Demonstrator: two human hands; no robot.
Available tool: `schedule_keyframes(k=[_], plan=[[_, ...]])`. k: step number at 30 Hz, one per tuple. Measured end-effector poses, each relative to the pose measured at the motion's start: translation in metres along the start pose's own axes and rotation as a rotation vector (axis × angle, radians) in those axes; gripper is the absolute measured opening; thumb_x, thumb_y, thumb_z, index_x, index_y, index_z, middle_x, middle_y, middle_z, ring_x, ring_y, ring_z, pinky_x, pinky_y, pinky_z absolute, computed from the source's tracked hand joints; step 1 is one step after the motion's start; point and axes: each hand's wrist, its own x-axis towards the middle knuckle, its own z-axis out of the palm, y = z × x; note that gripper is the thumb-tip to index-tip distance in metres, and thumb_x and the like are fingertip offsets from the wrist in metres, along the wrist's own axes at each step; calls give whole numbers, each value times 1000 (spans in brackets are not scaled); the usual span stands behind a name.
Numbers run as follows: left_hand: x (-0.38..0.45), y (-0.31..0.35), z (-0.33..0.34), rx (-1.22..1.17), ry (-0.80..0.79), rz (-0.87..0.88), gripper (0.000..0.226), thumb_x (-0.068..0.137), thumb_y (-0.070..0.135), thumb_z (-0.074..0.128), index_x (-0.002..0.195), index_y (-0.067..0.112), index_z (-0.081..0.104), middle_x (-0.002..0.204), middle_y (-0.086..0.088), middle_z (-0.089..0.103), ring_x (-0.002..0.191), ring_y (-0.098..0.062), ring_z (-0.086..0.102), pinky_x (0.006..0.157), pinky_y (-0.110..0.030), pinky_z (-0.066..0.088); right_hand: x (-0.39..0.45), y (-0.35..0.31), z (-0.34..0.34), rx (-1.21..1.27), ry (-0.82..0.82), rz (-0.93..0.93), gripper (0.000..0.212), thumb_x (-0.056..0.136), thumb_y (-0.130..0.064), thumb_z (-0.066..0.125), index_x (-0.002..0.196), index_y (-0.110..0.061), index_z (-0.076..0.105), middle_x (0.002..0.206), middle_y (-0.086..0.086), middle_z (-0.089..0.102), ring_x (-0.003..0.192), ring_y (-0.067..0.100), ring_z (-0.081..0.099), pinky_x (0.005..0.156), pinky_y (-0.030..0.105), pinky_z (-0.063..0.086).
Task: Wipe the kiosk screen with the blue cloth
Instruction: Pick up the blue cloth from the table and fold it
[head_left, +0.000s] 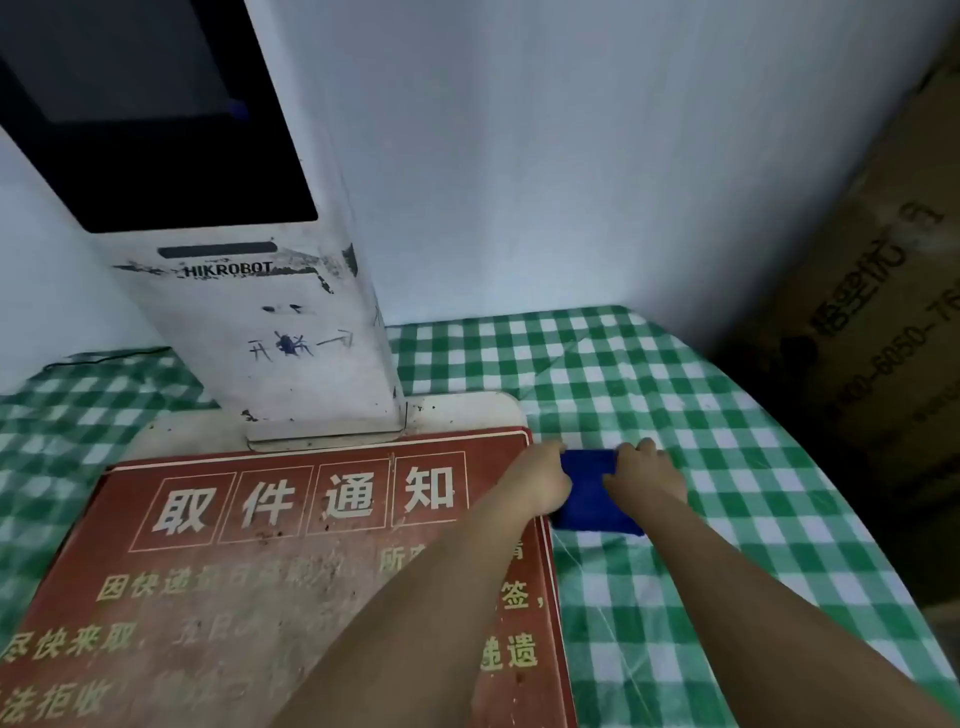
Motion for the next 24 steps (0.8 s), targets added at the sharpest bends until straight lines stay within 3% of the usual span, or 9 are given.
schedule_keyframes(k=[4, 7, 12, 14, 16, 18, 20, 22, 24], plan=[[3, -2, 10, -48, -66, -5, 57, 96, 2, 38, 150, 8, 23, 153, -14, 31, 137, -27, 37, 105, -30, 35, 3, 6, 6, 142, -89, 157, 55, 92, -29, 54, 138, -11, 30, 140, 12, 32, 124, 29, 40, 89, 37, 44], [5, -2, 15, -80, -85, -44, 58, 97, 3, 36, 152, 9, 19, 156, -14, 26, 139, -27, 35, 105, -29, 35, 9, 9, 12, 346, -150, 253, 58, 88, -27, 58, 136, -8, 31, 138, 15, 34, 120, 32, 44, 89, 41, 47], [8, -3, 12, -123, -59, -76, 57, 97, 3, 36, 151, 10, 20, 155, -13, 28, 137, -27, 37, 99, -27, 37, 15, 15, 17, 487, -188, 376, 59, 84, -26, 61, 131, -3, 33, 126, 18, 46, 106, 32, 54, 74, 38, 49], [9, -3, 11, -127, -66, -90, 57, 97, 4, 36, 151, 11, 21, 155, -12, 28, 137, -27, 37, 100, -28, 37, 16, 15, 20, 545, -194, 375, 50, 83, -23, 61, 123, -2, 40, 107, 15, 56, 92, 29, 58, 65, 34, 45], [9, -3, 10, -127, -70, -96, 57, 97, 4, 36, 151, 11, 21, 155, -12, 28, 137, -27, 37, 100, -27, 36, 17, 15, 22, 605, -188, 361, 28, 82, -19, 59, 103, -3, 50, 83, 11, 56, 77, 27, 56, 60, 32, 42], [8, -3, 9, -132, -67, -107, 57, 97, 5, 36, 151, 11, 21, 154, -13, 29, 136, -27, 38, 100, -27, 37, 18, 15, 23, 629, -171, 335, 18, 81, -19, 58, 91, -5, 54, 82, 12, 57, 75, 28, 55, 59, 32, 41], [8, -2, 8, -138, -77, -112, 57, 97, 5, 37, 151, 11, 21, 153, -13, 31, 135, -27, 39, 101, -29, 37, 17, 12, 21, 657, -150, 304, 18, 80, -19, 57, 91, -4, 57, 92, 17, 60, 77, 30, 57, 58, 32, 41], [7, 0, 6, -143, -79, -122, 54, 95, 6, 38, 148, 9, 27, 143, -15, 43, 125, -28, 48, 93, -30, 40, 12, 8, 15, 732, -139, 276, 23, 83, -14, 57, 100, 0, 57, 93, 18, 60, 77, 29, 56, 61, 33, 42], [4, 1, 3, -184, -77, -116, 38, 92, 6, 39, 129, 6, 47, 109, -14, 57, 94, -25, 55, 76, -31, 39, 10, 6, 10, 775, -122, 250, 30, 86, -11, 56, 114, 0, 54, 98, 17, 59, 83, 28, 55, 67, 34, 43]])
